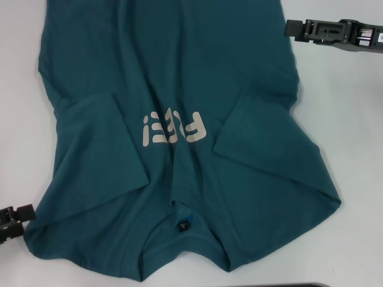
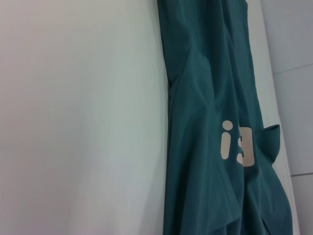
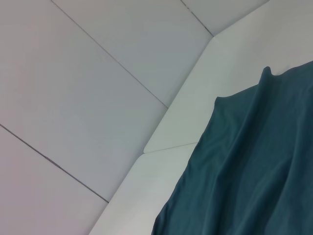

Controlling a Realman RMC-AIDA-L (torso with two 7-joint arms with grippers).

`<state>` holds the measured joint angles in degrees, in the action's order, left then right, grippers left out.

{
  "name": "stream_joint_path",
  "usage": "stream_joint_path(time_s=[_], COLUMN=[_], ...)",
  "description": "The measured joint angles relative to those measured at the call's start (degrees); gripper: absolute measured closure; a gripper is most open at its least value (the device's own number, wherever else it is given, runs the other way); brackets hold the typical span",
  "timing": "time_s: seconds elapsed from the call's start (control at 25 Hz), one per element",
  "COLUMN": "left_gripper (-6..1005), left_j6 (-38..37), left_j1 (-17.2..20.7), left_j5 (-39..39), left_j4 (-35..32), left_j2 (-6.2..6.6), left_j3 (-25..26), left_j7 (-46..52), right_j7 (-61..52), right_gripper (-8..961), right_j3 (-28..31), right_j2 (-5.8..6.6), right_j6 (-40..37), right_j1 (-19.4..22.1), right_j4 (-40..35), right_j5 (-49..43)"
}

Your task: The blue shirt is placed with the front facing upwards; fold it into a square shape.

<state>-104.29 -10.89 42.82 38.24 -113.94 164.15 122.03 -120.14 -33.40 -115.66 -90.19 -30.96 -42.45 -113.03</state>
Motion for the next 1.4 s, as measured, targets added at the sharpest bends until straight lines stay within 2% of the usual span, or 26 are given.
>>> stream_joint_path(time_s=[0.4, 0.56, 0.84, 1.28, 1.4], left_gripper=[80, 81, 82, 84, 273], left_j6=[0.2, 0.5, 0.5, -0.5, -0.4], left_j1=[0.3, -0.4, -1.8, -2.7, -2.7], left_j5=[-0.4, -0.8, -1.3, -2.9, -3.1], left_j4=[-0.3, 0.0, -0.1, 1.3, 1.5], left_j2=[-0.31, -0.99, -1.18, -1.25, -1.46], left_j3=[-1.9, -2.4, -2.4, -1.5, -2.4], left_j7=[0.0, 0.3, 1.0, 9.2, 9.4], right_j7=[0.0, 0.0, 0.0, 0.0, 0.0], right_gripper=[224, 229, 239, 255, 260], right_j3=[0.0, 0.0, 0.0, 0.7, 0.7], right_j2=[0.00, 0.00, 0.00, 0.00, 0.00], right_j6=[0.0, -0.1, -0.1, -0.1, -0.2], right_j1=[0.1, 0.1, 0.7, 0.7, 0.7], right_j4=[0.0, 0.0, 0.0, 0.0, 0.0], right_j5=[0.0, 0.0, 0.0, 0.0, 0.0])
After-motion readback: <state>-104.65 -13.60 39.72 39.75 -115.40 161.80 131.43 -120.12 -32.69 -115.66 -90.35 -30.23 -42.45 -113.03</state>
